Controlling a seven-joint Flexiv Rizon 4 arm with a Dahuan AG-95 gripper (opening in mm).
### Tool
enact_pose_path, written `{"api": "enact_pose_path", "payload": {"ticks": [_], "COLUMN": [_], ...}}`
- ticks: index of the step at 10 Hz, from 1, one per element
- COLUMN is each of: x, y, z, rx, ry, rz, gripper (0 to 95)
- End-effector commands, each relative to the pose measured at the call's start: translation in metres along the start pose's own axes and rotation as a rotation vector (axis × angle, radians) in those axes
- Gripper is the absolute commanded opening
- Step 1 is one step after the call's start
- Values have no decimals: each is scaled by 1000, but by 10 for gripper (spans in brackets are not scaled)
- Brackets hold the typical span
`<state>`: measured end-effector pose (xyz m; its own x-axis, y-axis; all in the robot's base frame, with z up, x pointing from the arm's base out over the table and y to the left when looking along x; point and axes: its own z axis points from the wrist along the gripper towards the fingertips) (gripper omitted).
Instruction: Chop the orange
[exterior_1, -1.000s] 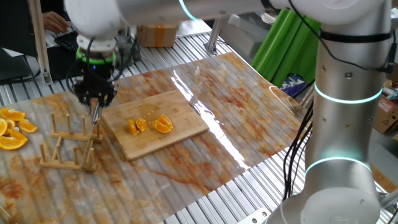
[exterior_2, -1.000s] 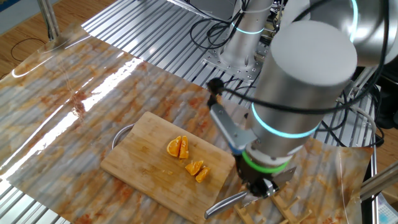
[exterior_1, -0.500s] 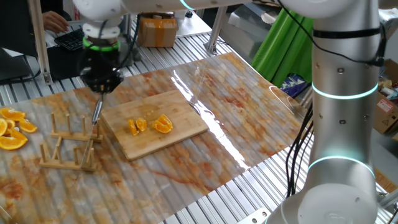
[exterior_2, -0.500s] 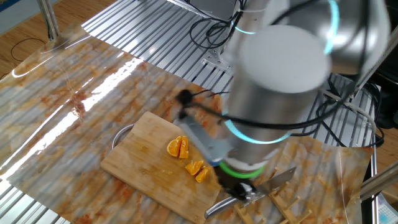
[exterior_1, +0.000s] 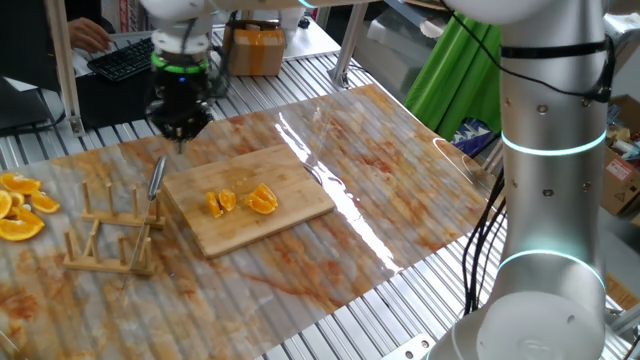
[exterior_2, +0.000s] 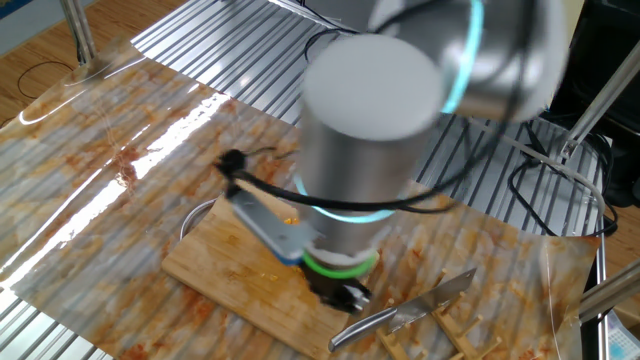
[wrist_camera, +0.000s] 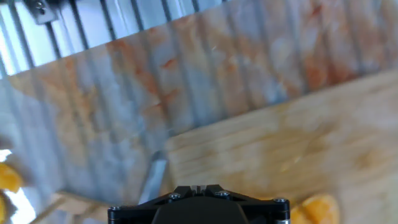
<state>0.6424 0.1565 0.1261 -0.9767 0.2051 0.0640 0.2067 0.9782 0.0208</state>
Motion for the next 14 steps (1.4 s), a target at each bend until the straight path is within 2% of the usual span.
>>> {"api": "enact_pose_path", "payload": {"ticks": [1, 2, 7, 14], "x": [-14, -17, -28, -30], "y": [-37, -49, -86, -115], "z": [8, 12, 30, 44], "rx": [-6, -10, -6, -9], "ry": [-8, -8, -14, -8], "rz": [-83, -103, -159, -201], "gripper": [0, 0, 0, 0]}}
